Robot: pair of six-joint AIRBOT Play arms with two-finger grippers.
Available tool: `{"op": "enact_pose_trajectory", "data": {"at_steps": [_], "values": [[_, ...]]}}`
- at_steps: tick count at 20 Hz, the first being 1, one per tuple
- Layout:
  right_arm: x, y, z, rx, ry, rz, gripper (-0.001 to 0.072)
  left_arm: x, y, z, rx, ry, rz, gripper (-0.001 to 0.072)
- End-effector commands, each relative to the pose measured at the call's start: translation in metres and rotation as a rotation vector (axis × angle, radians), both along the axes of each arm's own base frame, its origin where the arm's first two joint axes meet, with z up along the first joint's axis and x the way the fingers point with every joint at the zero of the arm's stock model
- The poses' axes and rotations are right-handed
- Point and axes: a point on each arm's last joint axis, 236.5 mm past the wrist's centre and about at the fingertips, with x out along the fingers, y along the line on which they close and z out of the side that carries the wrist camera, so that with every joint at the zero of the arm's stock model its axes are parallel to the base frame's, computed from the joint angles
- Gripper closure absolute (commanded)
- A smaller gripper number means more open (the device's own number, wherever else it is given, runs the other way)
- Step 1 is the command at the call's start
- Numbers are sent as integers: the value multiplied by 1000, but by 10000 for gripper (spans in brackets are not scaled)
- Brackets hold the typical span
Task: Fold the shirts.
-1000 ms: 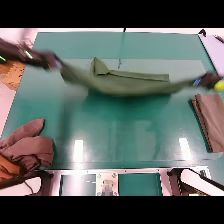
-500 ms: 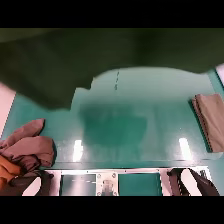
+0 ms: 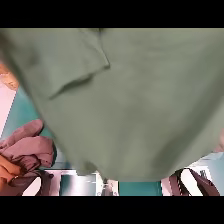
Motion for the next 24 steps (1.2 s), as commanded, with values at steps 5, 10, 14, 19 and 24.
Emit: {"op": "enact_pose_trajectory", "data": {"at_steps": [5,10,14,19,24], "values": [[107,-9,-318,184,506,0,696,134,4,-298,-200,515,58,679],[180,-8,-412,287,670,77,695,200,0,-362,-356,557,82,679],[239,-13,-397,388,647,113,696,244,14,-319,-369,417,130,679],[269,-20,-359,387,559,107,696,262,28,-291,-362,327,175,679],[243,-7,-383,339,696,173,696,242,10,-327,-275,439,69,679]]}}
